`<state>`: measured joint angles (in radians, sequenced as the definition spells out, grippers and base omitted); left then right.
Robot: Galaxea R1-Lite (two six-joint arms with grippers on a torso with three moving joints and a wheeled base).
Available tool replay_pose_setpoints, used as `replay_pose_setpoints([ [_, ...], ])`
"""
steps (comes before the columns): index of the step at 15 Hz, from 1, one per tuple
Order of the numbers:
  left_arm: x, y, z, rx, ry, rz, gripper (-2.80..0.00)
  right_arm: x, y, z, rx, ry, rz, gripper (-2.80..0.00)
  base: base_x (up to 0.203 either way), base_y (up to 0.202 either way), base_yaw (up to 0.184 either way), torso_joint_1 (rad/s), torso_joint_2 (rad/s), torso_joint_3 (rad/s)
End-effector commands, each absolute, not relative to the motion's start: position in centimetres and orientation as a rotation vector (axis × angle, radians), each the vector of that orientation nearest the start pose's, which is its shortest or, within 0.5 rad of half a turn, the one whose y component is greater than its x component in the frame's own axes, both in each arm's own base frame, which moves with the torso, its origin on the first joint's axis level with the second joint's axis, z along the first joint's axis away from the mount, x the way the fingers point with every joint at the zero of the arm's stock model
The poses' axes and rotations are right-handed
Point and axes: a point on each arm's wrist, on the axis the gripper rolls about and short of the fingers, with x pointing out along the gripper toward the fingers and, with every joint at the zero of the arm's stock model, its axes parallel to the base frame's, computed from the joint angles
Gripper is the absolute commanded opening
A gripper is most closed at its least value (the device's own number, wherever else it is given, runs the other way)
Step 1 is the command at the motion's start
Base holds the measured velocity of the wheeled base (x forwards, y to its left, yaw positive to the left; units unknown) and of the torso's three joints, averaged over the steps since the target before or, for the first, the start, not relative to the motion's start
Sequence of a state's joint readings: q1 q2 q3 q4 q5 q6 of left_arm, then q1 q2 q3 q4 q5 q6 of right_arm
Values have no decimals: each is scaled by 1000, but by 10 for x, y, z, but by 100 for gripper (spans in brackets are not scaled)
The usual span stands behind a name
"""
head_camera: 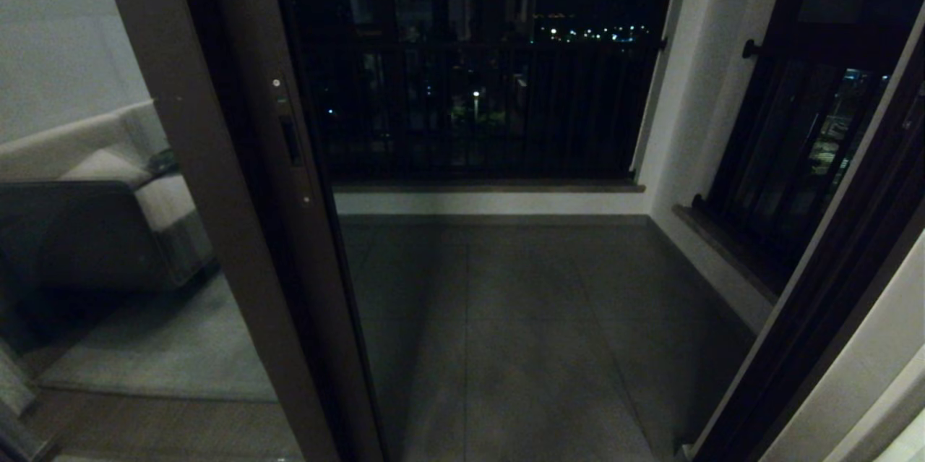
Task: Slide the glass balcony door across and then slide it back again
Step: Close the slid door
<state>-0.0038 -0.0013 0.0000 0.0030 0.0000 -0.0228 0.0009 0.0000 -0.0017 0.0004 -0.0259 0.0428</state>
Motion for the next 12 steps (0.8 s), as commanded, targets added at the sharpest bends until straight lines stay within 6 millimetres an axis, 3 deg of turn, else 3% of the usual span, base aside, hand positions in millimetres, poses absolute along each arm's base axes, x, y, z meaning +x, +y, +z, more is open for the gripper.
replay_pose_setpoints([
  [1, -23, 0, 75, -23, 4, -4, -280, -23, -1, 76, 43, -2, -26, -280, 0, 0, 0, 0, 0, 0],
  [12, -23, 0, 75, -21, 3, -3, -280, -23, -1, 76, 43, -2, -25, -280, 0, 0, 0, 0, 0, 0],
])
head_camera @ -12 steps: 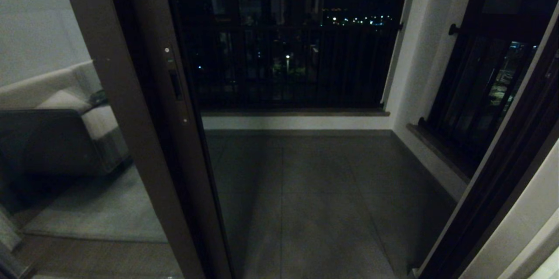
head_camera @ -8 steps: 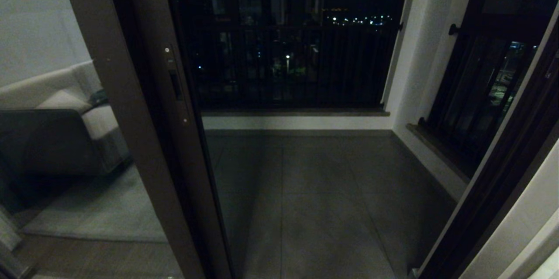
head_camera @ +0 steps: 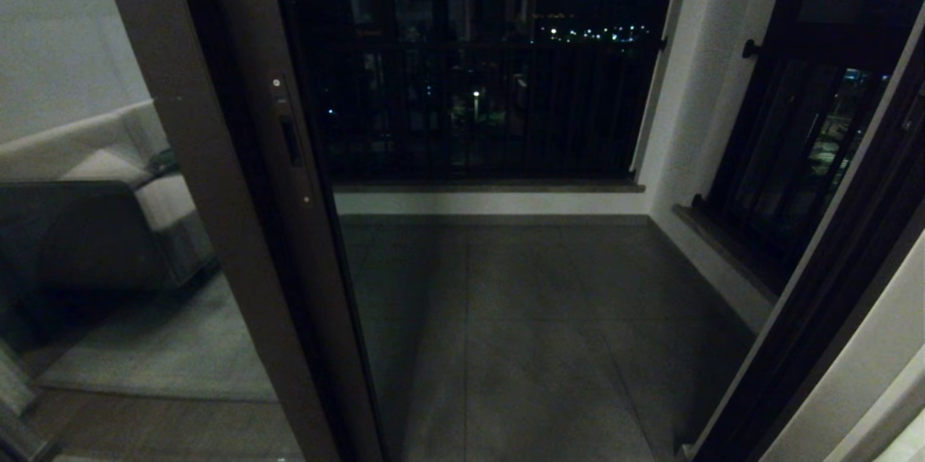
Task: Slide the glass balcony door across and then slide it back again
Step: Close the slid door
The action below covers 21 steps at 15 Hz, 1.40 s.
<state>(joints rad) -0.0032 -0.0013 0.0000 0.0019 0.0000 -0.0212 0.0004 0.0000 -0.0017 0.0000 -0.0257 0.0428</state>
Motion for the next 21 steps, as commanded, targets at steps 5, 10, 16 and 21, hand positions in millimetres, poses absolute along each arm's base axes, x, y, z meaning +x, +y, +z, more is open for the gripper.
replay_pose_setpoints([
  [5, -23, 0, 75, -20, 5, -5, -280, -23, -1, 76, 43, -2, -26, -280, 0, 0, 0, 0, 0, 0],
  [10, -28, 0, 112, 5, -64, 3, -280, -23, -1, 76, 43, -2, -26, -280, 0, 0, 0, 0, 0, 0],
  [16, 11, -1, 175, 5, -2, -32, -280, -23, -1, 76, 43, -2, -25, -280, 0, 0, 0, 0, 0, 0],
  [21, 71, -1, 251, 25, -28, -60, -280, -23, -1, 76, 43, -2, -25, -280, 0, 0, 0, 0, 0, 0],
])
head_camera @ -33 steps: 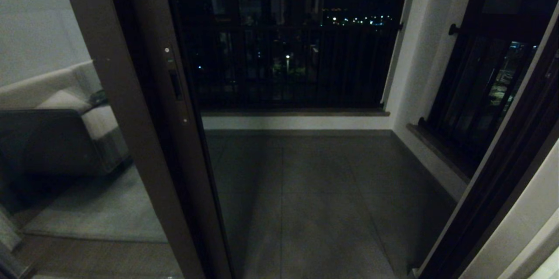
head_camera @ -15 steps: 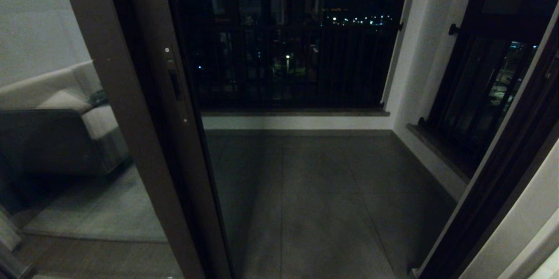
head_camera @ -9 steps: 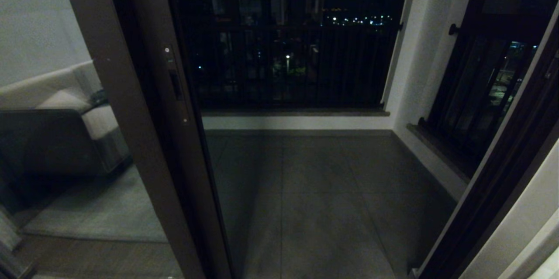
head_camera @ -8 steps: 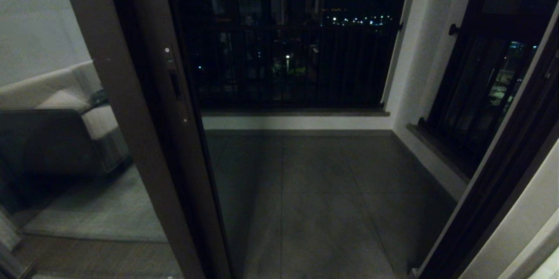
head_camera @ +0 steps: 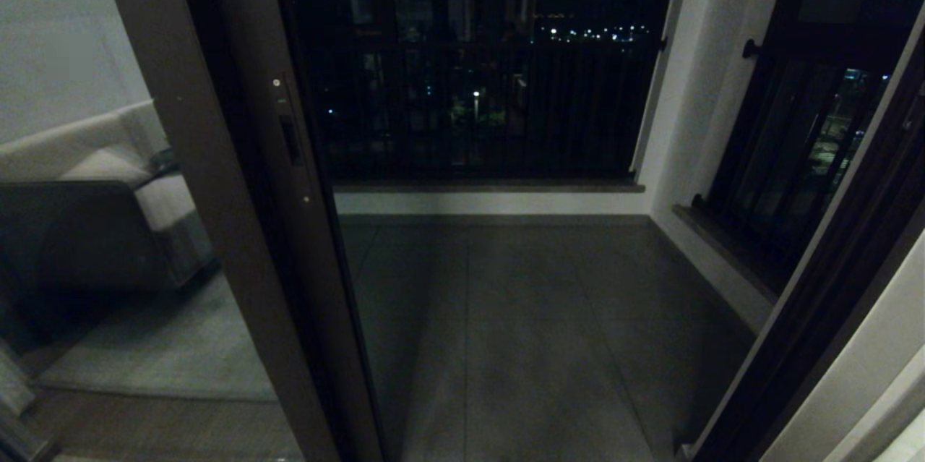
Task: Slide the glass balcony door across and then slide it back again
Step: Close the slid door
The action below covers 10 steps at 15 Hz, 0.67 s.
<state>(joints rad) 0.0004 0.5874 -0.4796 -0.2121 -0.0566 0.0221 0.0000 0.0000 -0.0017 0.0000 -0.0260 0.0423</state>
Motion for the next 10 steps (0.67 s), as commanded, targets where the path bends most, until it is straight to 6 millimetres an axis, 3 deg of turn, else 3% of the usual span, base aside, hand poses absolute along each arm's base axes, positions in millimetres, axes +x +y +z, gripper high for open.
replay_pose_setpoints([
  [1, 86, -3, 264, 21, -27, -83, -280, -23, -1, 76, 43, -2, -26, -280, 0, 0, 0, 0, 0, 0],
  [3, 113, -12, 278, -23, 0, -172, -280, -23, -1, 76, 43, -2, -25, -280, 0, 0, 0, 0, 0, 0],
  [7, 168, -29, 289, -58, 88, -277, -280, -23, -1, 76, 43, -2, -26, -280, 0, 0, 0, 0, 0, 0],
  [10, 187, -45, 298, -72, 181, -449, -280, -23, -1, 76, 43, -2, -26, -280, 0, 0, 0, 0, 0, 0],
])
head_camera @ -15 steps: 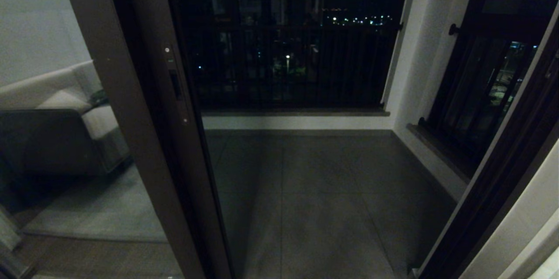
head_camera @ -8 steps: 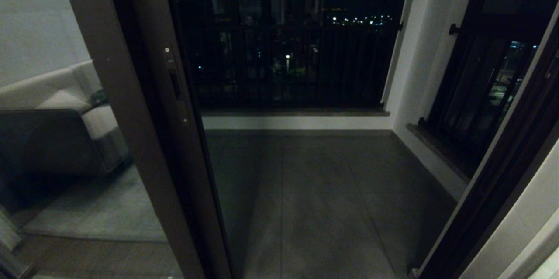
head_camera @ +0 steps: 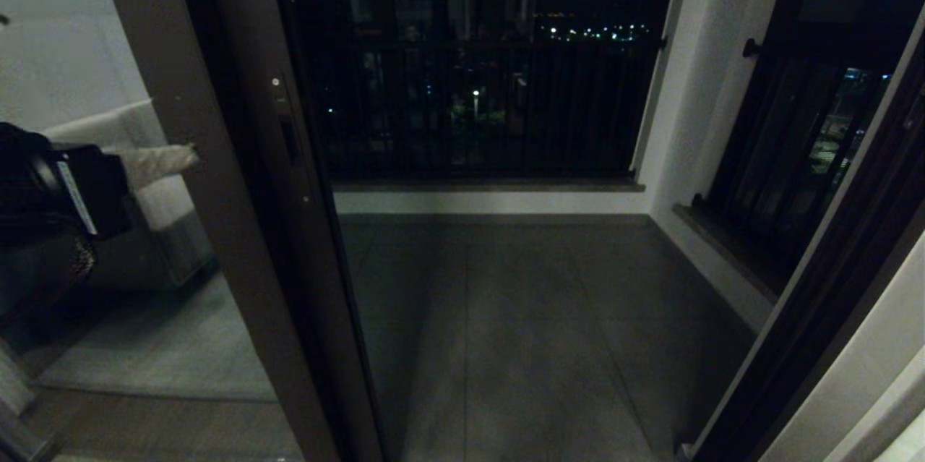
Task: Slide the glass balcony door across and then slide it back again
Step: Close the slid door
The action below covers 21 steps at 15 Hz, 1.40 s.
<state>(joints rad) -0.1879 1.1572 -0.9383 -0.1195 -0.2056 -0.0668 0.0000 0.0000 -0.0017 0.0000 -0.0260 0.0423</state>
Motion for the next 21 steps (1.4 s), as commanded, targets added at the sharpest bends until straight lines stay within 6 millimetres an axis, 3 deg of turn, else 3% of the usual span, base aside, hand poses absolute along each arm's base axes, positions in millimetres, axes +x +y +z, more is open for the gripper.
replay_pose_setpoints([
  [1, 191, -47, 305, -77, 186, -477, -280, -23, -1, 76, 43, -2, -25, -280, 0, 0, 0, 0, 0, 0],
  [6, 229, -56, 326, -105, 289, -481, -280, -23, -1, 76, 43, -2, -26, -280, 0, 0, 0, 0, 0, 0],
  [10, 276, -65, 324, -99, 348, -395, -280, -23, -1, 76, 43, -2, -26, -280, 0, 0, 0, 0, 0, 0],
  [13, 300, -68, 314, -80, 406, -295, -280, -23, -1, 76, 43, -2, -25, -280, 0, 0, 0, 0, 0, 0],
  [14, 304, -69, 314, -77, 407, -288, -231, -23, -1, 76, 43, -2, -25, -280, 0, 0, 0, 0, 0, 0],
  [15, 307, -70, 313, -76, 410, -285, 0, -23, -1, 76, 43, -2, -26, -280, 0, 0, 0, 0, 0, 0],
  [21, 316, -71, 314, -57, 410, -286, 0, -23, -1, 76, 43, -2, -26, -280, 0, 0, 0, 0, 0, 0],
])
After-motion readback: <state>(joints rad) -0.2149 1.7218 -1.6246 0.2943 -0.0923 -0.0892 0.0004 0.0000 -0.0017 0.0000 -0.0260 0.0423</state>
